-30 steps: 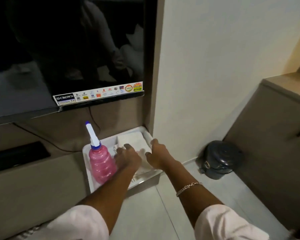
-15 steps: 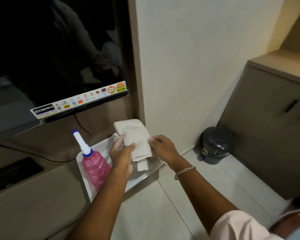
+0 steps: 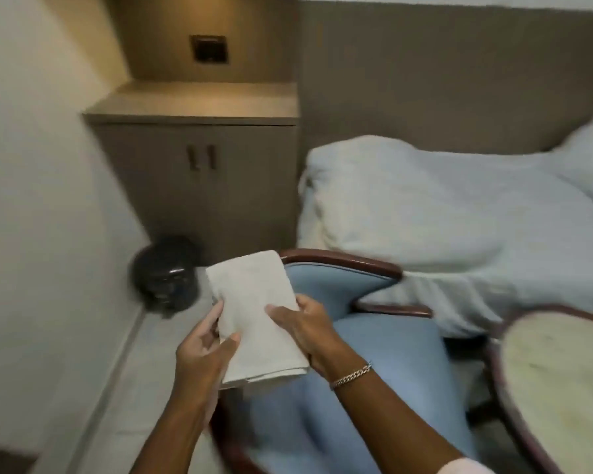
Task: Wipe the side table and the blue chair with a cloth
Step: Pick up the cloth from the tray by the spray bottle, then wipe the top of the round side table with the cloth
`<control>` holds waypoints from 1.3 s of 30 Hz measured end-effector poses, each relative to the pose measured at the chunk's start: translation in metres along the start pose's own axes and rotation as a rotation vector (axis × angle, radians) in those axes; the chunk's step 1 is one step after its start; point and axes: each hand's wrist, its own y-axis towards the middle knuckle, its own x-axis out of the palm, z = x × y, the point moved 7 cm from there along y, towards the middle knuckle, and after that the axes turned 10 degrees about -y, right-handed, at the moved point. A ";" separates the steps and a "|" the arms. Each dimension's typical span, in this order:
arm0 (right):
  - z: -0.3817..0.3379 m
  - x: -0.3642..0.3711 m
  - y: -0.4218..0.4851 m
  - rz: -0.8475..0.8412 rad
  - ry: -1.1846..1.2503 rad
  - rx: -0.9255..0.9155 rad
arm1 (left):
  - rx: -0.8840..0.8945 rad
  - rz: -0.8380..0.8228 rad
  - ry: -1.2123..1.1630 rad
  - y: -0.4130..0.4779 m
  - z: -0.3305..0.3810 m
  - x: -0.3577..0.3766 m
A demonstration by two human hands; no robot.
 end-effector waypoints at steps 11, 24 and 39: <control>0.153 -0.503 -0.015 0.622 -0.384 -0.043 | -0.239 -0.321 0.231 -0.041 -0.330 0.438; 0.338 -0.586 0.111 0.642 -1.240 0.246 | 0.393 -0.283 1.433 0.075 -0.544 0.438; 0.313 -0.637 0.178 0.738 -1.333 0.340 | 0.543 -0.221 1.739 0.100 -0.576 0.427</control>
